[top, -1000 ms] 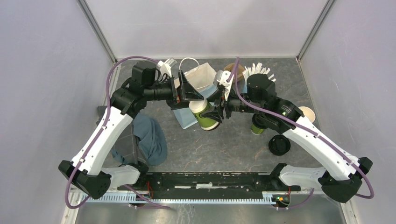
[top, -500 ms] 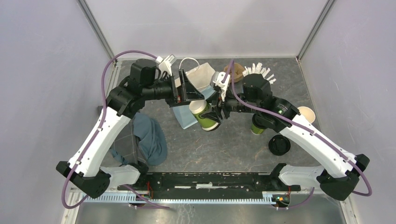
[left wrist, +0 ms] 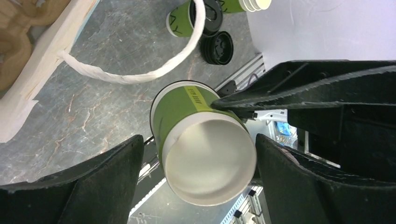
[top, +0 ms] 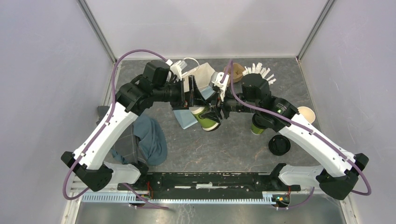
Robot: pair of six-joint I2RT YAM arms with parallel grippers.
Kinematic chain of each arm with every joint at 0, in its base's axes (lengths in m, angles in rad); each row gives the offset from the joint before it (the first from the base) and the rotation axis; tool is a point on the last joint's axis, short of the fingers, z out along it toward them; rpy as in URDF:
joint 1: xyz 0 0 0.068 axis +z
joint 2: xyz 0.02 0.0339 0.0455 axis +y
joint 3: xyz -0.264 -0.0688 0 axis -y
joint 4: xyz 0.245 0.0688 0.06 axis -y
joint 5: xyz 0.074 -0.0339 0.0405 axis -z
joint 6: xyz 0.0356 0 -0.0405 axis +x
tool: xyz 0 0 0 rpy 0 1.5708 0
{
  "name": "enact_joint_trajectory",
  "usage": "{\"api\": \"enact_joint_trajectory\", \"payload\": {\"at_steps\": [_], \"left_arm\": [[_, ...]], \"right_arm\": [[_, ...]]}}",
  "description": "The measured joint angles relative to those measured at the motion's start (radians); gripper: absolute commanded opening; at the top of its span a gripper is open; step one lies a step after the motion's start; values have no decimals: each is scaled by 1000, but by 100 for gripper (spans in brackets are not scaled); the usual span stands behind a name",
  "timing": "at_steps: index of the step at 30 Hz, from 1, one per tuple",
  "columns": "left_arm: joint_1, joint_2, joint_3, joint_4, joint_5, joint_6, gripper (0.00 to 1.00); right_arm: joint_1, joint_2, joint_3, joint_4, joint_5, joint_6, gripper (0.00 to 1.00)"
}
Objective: Pack the takeout coffee
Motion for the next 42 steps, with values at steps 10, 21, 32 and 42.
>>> {"api": "enact_joint_trajectory", "payload": {"at_steps": [10,21,32,42], "left_arm": [[-4,15,1,13,-7,-2,52],[276,-97,-240,272,212,-204,41],[418,-211,-397,855,366,-613,40],[420,-238,-576,1337,317,-996,40]], "right_arm": [[0,6,1,-3,19,0,78],[-131,-34,116,-77,151,130,98],[-666,-132,-153,504,-347,858,98],[-478,-74,-186,849,-411,1204,98]]}}
